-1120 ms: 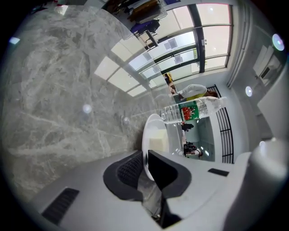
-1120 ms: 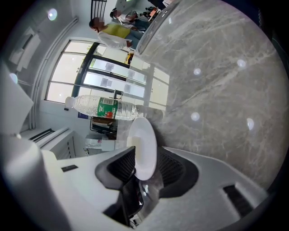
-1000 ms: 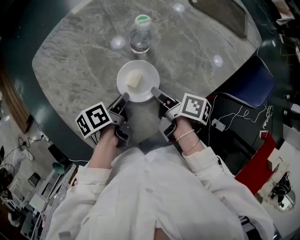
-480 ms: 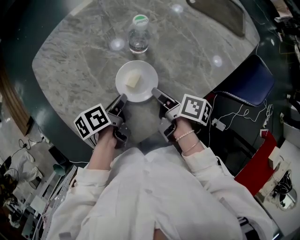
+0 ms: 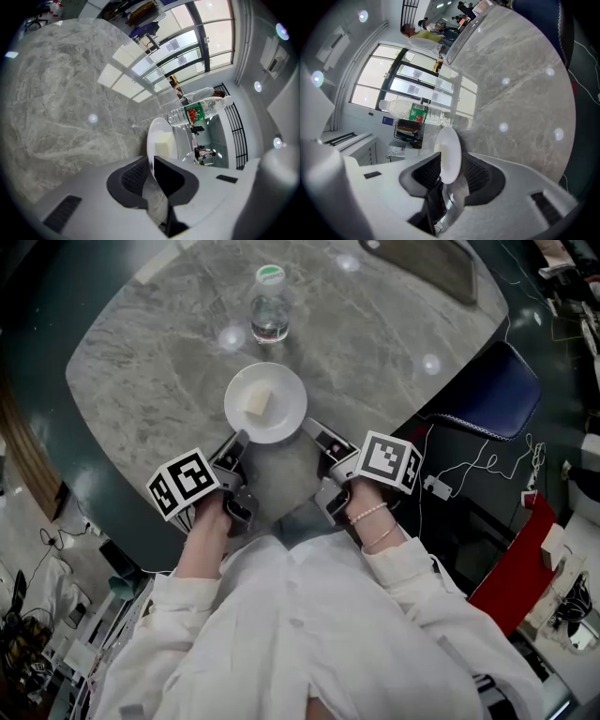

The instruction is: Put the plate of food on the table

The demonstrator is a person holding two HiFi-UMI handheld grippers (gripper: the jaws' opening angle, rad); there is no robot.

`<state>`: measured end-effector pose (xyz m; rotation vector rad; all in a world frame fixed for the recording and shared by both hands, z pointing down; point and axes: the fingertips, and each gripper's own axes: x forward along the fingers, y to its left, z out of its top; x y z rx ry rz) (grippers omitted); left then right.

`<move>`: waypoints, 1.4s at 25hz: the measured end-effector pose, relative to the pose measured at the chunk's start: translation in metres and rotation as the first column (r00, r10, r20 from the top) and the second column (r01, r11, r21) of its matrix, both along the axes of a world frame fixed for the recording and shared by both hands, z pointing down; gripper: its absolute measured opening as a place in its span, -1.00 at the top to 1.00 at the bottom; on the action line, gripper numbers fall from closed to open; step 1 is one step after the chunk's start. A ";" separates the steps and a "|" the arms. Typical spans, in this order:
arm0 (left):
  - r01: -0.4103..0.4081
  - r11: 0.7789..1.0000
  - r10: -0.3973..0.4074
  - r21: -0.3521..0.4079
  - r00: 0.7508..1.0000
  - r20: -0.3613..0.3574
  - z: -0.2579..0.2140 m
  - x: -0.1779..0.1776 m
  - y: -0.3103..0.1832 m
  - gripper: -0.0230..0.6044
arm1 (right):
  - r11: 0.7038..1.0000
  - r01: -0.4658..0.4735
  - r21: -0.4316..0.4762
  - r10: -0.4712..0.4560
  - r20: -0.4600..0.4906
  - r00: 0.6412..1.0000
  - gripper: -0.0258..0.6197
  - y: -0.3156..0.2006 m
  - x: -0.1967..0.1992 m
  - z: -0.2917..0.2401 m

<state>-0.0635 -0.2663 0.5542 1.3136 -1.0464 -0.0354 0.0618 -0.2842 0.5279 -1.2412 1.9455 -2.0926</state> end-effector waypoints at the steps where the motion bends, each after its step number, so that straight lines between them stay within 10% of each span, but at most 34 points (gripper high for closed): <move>1: 0.004 1.000 -0.004 -0.003 1.000 0.002 0.001 0.000 0.001 0.83 | 1.000 -0.007 -0.004 0.008 0.008 1.000 0.54 0.003 0.001 0.000; 12: 0.013 0.999 -0.013 0.031 1.000 -0.005 -0.001 -0.001 -0.007 0.63 | 1.000 -0.002 0.016 0.002 0.021 1.000 0.54 0.001 0.001 0.003; 20: -0.045 0.976 0.041 0.211 0.999 0.022 -0.057 -0.003 0.007 0.67 | 0.964 0.134 0.228 -0.123 -0.063 0.990 0.85 0.021 -0.015 -0.047; 35: -0.149 0.833 0.136 0.532 0.989 0.063 -0.156 0.007 0.018 0.85 | 0.783 0.299 0.545 -0.271 -0.132 0.953 0.91 0.038 -0.039 -0.148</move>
